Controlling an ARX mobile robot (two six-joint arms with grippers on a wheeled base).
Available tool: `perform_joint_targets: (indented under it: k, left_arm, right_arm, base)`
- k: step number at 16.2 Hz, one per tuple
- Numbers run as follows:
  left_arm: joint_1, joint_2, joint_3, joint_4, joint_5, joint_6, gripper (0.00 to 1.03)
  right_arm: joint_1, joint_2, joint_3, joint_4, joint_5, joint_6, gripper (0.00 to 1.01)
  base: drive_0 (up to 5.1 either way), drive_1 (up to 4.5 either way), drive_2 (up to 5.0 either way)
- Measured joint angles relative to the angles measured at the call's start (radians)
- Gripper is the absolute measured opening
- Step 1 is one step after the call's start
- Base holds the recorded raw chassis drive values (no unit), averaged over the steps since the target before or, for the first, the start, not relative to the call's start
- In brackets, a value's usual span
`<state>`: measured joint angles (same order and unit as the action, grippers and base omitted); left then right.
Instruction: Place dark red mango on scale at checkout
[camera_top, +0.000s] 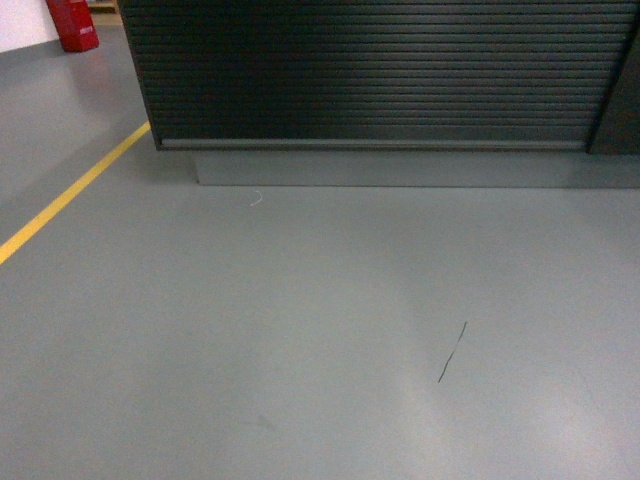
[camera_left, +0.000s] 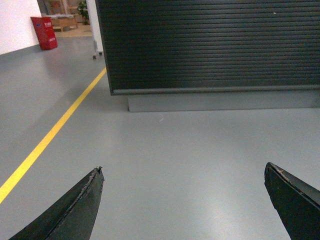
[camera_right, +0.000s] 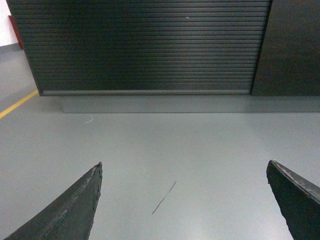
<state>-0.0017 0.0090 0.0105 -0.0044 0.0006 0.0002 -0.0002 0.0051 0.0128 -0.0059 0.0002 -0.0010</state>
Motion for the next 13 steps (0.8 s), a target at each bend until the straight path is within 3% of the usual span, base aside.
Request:
perform_joint_targets:
  k: [13]
  left_arm:
    - [0.000,0.000,0.000,0.001,-0.001,0.000,0.98]
  right_arm:
    - [0.000,0.000,0.000,0.000,0.000,0.000,0.98]
  base:
    - [0.0,4.27,-4.3]
